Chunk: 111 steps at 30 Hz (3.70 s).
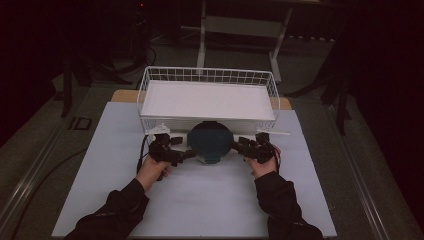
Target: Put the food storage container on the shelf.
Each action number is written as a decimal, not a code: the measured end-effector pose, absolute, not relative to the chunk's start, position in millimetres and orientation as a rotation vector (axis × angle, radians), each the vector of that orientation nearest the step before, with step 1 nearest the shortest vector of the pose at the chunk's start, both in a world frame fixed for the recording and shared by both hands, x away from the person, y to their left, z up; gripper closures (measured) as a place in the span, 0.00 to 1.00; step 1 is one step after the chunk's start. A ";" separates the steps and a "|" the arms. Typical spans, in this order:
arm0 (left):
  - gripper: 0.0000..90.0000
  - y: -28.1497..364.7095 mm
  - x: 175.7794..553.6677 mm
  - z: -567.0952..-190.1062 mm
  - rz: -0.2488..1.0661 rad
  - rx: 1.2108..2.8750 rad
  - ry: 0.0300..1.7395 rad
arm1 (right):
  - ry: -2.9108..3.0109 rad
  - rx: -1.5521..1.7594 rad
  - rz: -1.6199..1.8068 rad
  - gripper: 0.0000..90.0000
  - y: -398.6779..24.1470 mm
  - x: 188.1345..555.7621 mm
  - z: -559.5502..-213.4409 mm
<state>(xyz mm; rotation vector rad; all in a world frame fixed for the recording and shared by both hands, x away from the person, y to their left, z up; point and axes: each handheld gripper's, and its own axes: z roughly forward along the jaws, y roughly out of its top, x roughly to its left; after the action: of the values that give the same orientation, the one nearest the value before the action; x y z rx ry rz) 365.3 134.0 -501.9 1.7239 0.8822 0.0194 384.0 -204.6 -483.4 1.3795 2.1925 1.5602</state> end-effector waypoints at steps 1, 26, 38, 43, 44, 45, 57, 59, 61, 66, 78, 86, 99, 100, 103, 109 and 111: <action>0.00 134.0 365.3 -501.9 0.019 1.724 0.882 | 2.193 1.380 1.560 0.46 -204.6 384.0 -483.4; 0.00 149.2 283.5 -473.4 0.095 1.772 0.776 | 2.424 1.225 1.536 1.00 -170.8 323.5 -482.2; 0.00 155.7 265.1 -487.2 0.125 1.795 0.793 | 2.479 1.200 1.485 1.00 -147.9 325.2 -491.9; 0.00 155.6 261.5 -490.0 0.150 1.790 0.780 | 2.477 1.207 1.460 1.00 -143.1 333.5 -497.9; 0.00 155.6 261.5 -490.0 0.150 1.790 0.780 | 2.471 1.206 1.452 1.00 -141.8 334.0 -497.8; 0.00 155.8 261.4 -490.0 0.158 1.793 0.778 | 2.474 1.197 1.442 1.00 -140.3 335.0 -497.6; 0.00 160.1 263.7 -492.4 0.154 1.765 0.794 | 2.399 1.238 1.410 1.00 -138.9 356.4 -501.3; 0.00 159.8 263.8 -492.7 0.156 1.768 0.794 | 2.390 1.255 1.414 1.00 -138.7 360.3 -501.3; 0.00 159.6 263.8 -492.8 0.156 1.768 0.794 | 2.383 1.251 1.403 1.00 -137.3 363.6 -501.0; 0.00 159.2 263.7 -492.9 0.156 1.769 0.790 | 2.368 1.271 1.406 1.00 -134.6 372.3 -501.4; 0.00 158.6 262.8 -492.1 0.157 1.768 0.787 | 2.359 1.284 1.432 1.00 -130.3 381.8 -503.6; 0.00 158.0 260.7 -490.6 0.158 1.766 0.774 | 2.333 1.227 1.487 0.69 -133.4 366.4 -494.4; 0.00 156.9 256.6 -488.1 0.174 1.770 0.748 | 2.279 1.088 1.580 0.19 -151.2 334.5 -486.7; 0.00 156.9 256.3 -488.2 0.171 1.770 0.746 | 2.277 1.084 1.574 0.19 -152.5 332.2 -486.7; 0.00 156.6 256.4 -489.1 0.170 1.772 0.749 | 2.288 1.065 1.560 0.19 -160.2 321.8 -487.9; 0.00 156.4 256.9 -490.2 0.167 1.773 0.752 | 2.289 1.066 1.541 0.19 -171.4 310.3 -491.3; 0.00 155.9 256.6 -490.6 0.167 1.777 0.749 | 2.280 1.066 1.537 0.19 -174.6 307.5 -491.7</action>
<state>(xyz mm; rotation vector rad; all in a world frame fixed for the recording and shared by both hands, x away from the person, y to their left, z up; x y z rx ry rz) 256.6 155.9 -490.6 1.7769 0.7491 0.1670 307.5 -174.6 -491.7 1.0663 2.2801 1.5369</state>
